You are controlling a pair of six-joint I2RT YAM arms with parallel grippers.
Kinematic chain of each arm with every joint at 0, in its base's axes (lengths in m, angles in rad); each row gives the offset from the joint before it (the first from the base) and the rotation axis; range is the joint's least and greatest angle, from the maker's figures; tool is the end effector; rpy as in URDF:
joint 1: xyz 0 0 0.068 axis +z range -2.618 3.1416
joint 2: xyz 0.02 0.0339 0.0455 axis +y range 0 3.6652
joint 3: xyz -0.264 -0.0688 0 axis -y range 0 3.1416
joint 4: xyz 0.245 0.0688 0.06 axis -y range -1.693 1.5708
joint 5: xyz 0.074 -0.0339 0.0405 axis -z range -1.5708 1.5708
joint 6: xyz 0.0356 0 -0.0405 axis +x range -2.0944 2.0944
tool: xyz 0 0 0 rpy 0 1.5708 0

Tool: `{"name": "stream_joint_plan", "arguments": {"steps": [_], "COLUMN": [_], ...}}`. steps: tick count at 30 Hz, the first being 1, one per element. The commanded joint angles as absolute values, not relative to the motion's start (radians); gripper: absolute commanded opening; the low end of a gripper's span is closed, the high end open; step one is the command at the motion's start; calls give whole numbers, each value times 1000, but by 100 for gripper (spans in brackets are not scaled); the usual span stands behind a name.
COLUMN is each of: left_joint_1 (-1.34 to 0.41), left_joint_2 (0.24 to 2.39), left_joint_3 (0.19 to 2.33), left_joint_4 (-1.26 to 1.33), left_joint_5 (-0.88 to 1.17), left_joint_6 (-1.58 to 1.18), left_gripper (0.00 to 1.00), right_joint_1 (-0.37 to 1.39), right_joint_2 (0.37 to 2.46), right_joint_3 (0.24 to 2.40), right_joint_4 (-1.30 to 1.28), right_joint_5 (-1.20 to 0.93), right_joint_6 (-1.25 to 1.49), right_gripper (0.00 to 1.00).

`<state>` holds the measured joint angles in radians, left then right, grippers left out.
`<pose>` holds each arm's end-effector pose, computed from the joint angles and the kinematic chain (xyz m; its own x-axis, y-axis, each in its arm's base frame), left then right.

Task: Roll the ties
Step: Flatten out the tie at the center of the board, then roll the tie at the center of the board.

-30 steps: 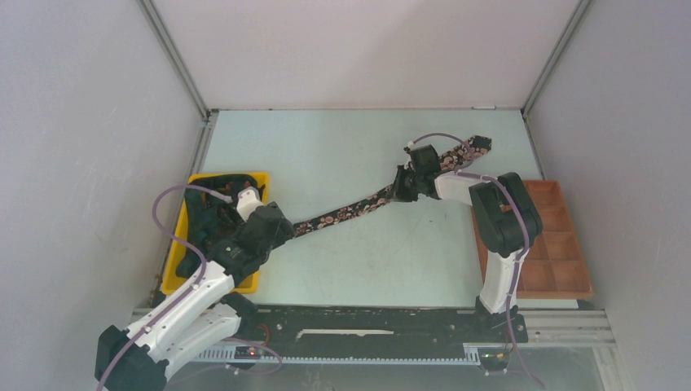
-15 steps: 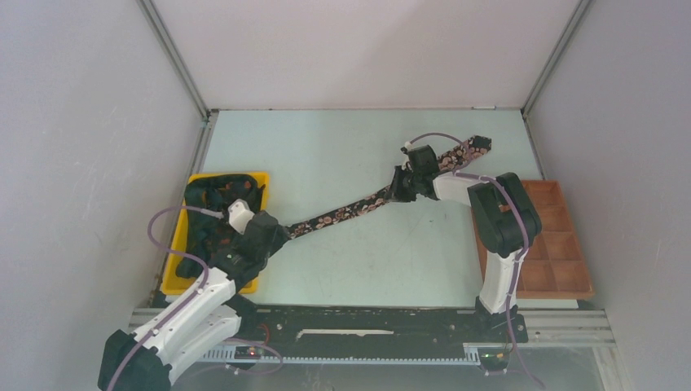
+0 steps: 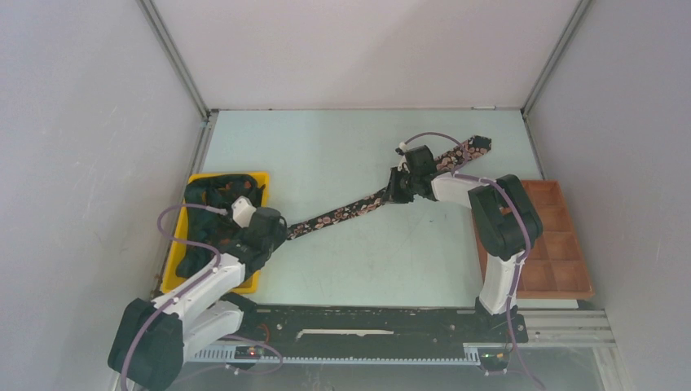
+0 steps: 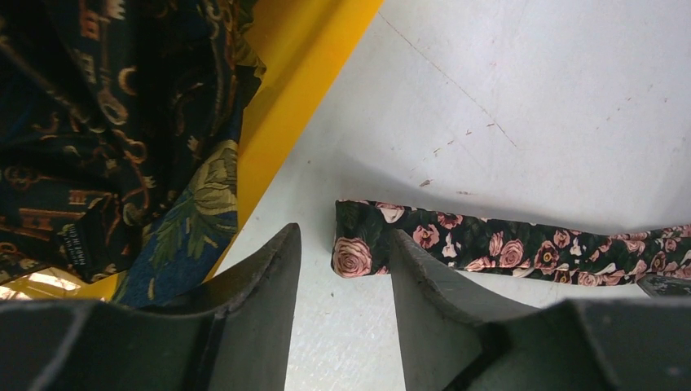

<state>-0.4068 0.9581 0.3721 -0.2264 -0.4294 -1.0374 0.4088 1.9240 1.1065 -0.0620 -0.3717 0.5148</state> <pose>0.1699 -0.0571 0.1668 -0.4223 -0.6705 -0.6099 -0.5249 0.7295 -0.4385 0.3536 0.1673 0.1410 -0.9023 0.1091 -0.4171 -0.1592 0.8148 0.5574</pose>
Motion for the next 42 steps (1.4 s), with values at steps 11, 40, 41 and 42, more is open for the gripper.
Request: {"name": "stream_joint_plan", "arguments": {"steps": [11, 40, 41, 42], "left_joint_1": [-400, -403, -402, -402], "left_joint_2": [1073, 821, 820, 819], "left_joint_3": [336, 324, 324, 324], "left_joint_4": [-70, -222, -223, -223], "left_joint_5": [-392, -444, -442, -440], "left_joint_6": [-1023, -986, -986, -986], "left_gripper": [33, 0, 0, 0], "right_joint_1": [411, 775, 786, 796], "right_joint_2": [1824, 1913, 1934, 1956], "right_joint_3": [1092, 1171, 1186, 1201], "right_joint_4": [-37, 259, 273, 285], "right_joint_5": [-394, -418, -427, -432], "right_joint_6": [499, 856, 869, 886], "right_gripper": [12, 8, 8, 7]}}
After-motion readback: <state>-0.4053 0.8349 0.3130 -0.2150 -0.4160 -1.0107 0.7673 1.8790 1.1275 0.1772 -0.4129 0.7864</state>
